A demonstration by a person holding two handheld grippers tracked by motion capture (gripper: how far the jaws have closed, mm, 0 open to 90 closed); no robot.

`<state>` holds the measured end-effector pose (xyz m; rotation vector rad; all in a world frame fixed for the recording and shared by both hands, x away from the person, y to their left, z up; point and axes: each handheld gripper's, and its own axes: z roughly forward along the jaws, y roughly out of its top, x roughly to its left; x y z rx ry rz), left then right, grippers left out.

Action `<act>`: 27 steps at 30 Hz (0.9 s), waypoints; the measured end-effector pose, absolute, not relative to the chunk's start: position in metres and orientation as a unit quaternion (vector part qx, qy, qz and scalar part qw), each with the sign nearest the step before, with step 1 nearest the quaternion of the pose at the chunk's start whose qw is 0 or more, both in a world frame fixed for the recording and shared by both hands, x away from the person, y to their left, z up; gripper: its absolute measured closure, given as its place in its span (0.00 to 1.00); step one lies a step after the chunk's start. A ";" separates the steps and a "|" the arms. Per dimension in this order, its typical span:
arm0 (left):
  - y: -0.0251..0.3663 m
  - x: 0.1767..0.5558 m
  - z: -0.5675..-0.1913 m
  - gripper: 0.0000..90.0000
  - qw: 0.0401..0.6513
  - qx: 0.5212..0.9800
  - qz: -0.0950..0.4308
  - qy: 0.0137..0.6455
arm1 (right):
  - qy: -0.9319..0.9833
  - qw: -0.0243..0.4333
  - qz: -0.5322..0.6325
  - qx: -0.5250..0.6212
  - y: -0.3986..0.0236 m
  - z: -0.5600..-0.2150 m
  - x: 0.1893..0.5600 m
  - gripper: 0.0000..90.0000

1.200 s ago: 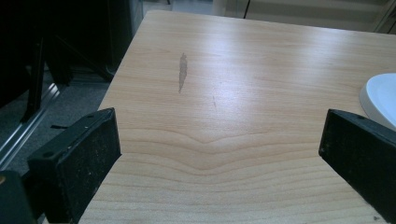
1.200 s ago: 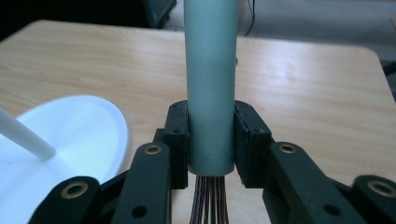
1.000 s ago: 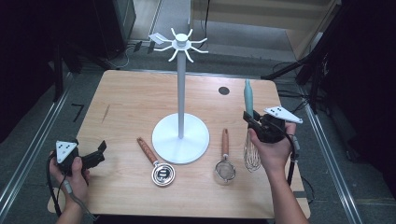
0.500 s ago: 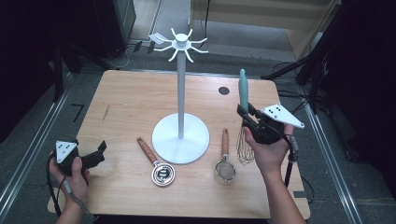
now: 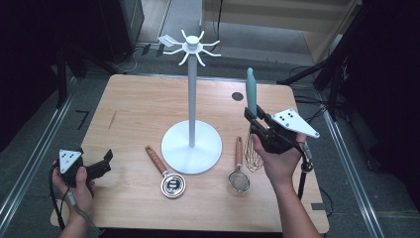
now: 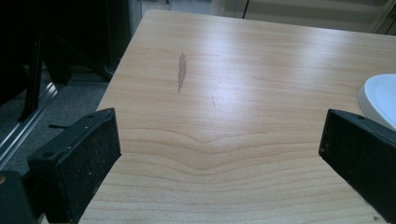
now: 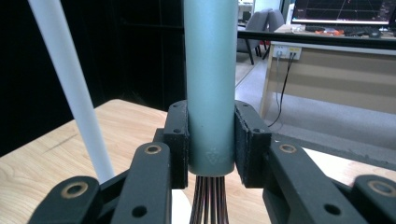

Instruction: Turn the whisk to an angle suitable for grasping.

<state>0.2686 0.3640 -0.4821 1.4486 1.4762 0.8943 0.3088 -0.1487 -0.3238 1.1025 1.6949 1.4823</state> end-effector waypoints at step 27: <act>0.364 0.269 -0.482 0.00 0.429 0.583 0.359 0.590 | 0.632 0.314 0.601 0.375 -0.121 -0.298 0.292 0.79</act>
